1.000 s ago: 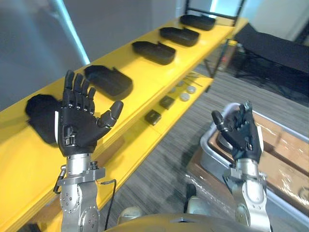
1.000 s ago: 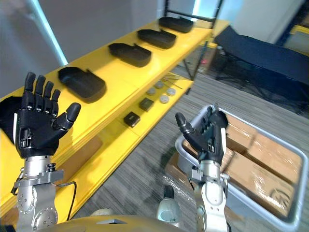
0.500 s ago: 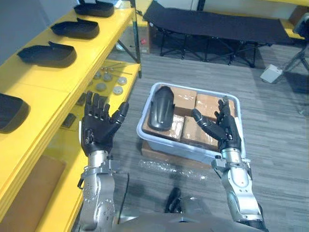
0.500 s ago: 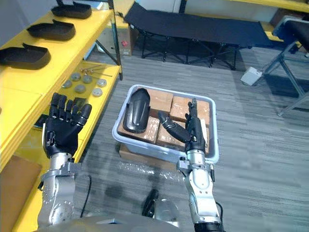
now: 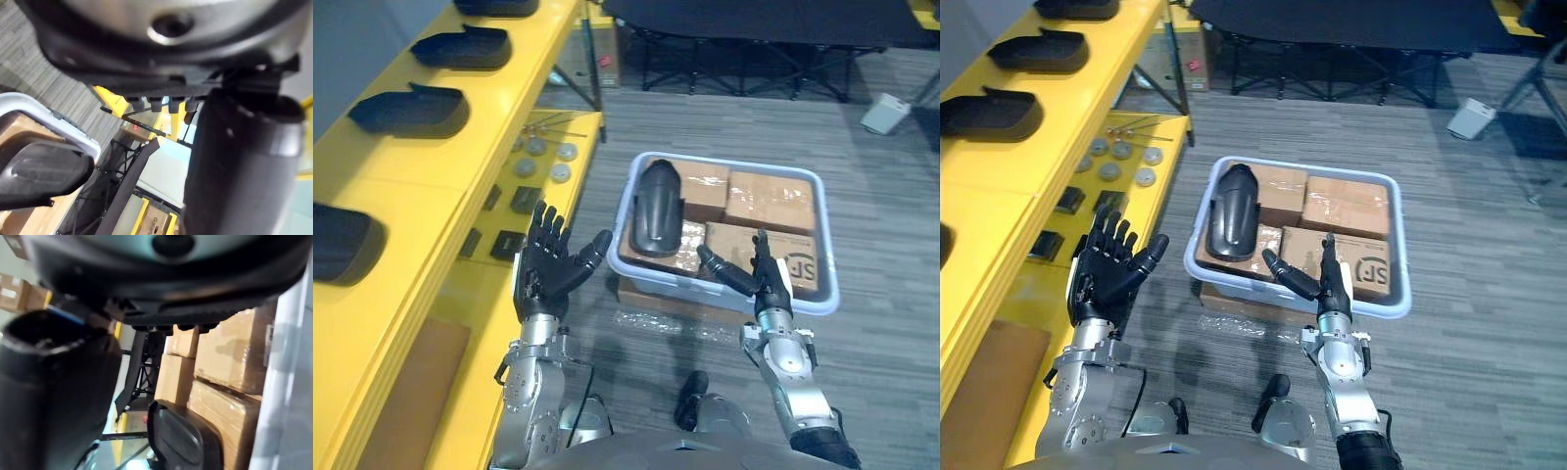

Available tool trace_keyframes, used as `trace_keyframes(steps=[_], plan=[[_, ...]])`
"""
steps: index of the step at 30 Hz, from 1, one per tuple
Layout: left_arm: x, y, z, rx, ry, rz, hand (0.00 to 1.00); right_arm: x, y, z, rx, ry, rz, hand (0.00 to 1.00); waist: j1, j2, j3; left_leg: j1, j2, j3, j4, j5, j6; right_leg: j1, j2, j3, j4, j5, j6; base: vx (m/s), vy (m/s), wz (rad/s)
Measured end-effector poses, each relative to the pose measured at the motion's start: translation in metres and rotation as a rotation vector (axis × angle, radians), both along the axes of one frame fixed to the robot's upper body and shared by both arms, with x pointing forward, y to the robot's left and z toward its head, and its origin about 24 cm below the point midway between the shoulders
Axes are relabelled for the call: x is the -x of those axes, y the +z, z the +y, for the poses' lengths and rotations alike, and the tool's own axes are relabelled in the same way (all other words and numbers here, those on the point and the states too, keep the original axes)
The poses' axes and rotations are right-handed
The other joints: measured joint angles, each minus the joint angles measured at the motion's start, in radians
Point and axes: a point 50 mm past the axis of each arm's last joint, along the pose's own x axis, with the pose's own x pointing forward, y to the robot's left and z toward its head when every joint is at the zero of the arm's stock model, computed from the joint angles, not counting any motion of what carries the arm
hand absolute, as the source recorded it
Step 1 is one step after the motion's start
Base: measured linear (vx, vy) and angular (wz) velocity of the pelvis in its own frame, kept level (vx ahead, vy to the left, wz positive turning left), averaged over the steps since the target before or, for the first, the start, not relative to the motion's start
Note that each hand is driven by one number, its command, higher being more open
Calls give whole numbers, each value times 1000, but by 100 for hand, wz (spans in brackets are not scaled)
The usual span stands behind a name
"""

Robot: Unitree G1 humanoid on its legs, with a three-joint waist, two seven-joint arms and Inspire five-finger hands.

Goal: Walk over and take three plastic housings, then place them on the shelf

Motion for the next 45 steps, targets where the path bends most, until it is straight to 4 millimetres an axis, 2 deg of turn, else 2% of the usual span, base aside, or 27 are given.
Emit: trace_keyframes(steps=[1,3,5,7,9,12,13,16,22,24,27,31,32,36,37,40,45], plan=[[0,0,0,-6,-12,2,100,-2,-1,-3,5,-26,4,100,4,0,0,-19,-5,-18,10,-2,5,-2,-6,-6,1,3,5,-70,105,90],[0,-1,0,-20,-48,6,100,-11,2,-17,10,-132,-9,100,6,0,1,-86,-19,-95,44,-6,20,-25,-25,44,28,11,23,-65,139,99],[0,-2,0,-36,-79,7,100,-19,8,-31,11,-222,-30,100,7,-12,10,-115,-36,-145,49,14,19,-36,-42,84,55,1,41,-13,91,80],[1,-2,3,-60,-86,10,100,-38,21,-46,32,-268,-61,100,36,-27,23,-138,-47,-163,73,21,19,-34,-52,84,49,-16,63,-18,-7,35],[-1,4,4,-64,-87,-17,100,-71,52,-63,81,-288,-117,100,43,-21,64,-178,-49,-183,101,22,17,-37,-50,71,31,-14,65,-111,-20,20],[-7,16,-5,-26,-120,-75,100,-95,89,-88,140,-369,-176,100,60,-7,106,-235,-49,-207,116,32,10,-64,-49,51,13,5,59,-149,3,23],[-9,18,-7,-16,-128,-88,100,-102,109,-95,161,-394,-222,100,58,1,132,-248,-52,-216,116,43,14,-67,-50,41,4,12,58,-80,5,16],[-11,21,-9,-10,-136,-99,100,-107,126,-104,188,-412,-245,100,56,9,163,-255,-59,-221,119,54,17,-69,-53,37,3,22,58,-42,11,9],[-20,22,-23,30,-195,-106,100,-123,140,-121,229,-445,-131,100,64,26,189,-305,-65,-228,158,52,18,-105,-59,37,23,24,59,-7,22,4],[-25,21,-30,34,-216,-104,100,-127,155,-128,256,-450,-136,100,71,47,219,-311,-64,-232,182,45,19,-106,-63,37,39,22,56,-59,34,1],[-29,13,-37,66,-235,-68,100,-132,189,-143,314,-465,-146,100,88,76,236,-387,-61,-238,239,33,25,-175,-71,44,86,16,48,-112,52,-2],[-32,1,-37,63,-215,-7,100,-131,193,-153,319,-469,-95,100,113,82,243,-439,-57,-244,278,26,28,-220,-73,49,114,13,43,-103,41,-1],[-32,-1,-36,68,-202,5,100,-133,193,-152,328,-451,-76,0,116,85,244,-462,-55,-246,291,23,30,-237,-74,49,124,12,42,-97,42,-1],[-39,-9,-41,89,-206,43,100,-136,199,-151,405,-425,-44,0,145,100,248,-535,-51,-253,326,23,32,-297,-73,47,136,16,39,-96,42,0],[-41,-11,-43,84,-214,49,100,-131,212,-161,483,-464,-37,0,156,106,250,-567,-49,-259,341,24,33,-318,-72,41,137,22,38,-75,41,3],[-42,-16,-44,75,-217,70,100,-121,232,-180,570,-489,-14,0,172,110,252,-589,-47,-261,347,26,37,-334,-70,37,134,29,33,-48,38,2],[-42,-16,-36,74,-191,48,100,-119,233,-182,711,-479,54,0,176,117,255,-582,-30,-264,355,24,33,-312,-46,31,105,40,27,0,16,-3]])
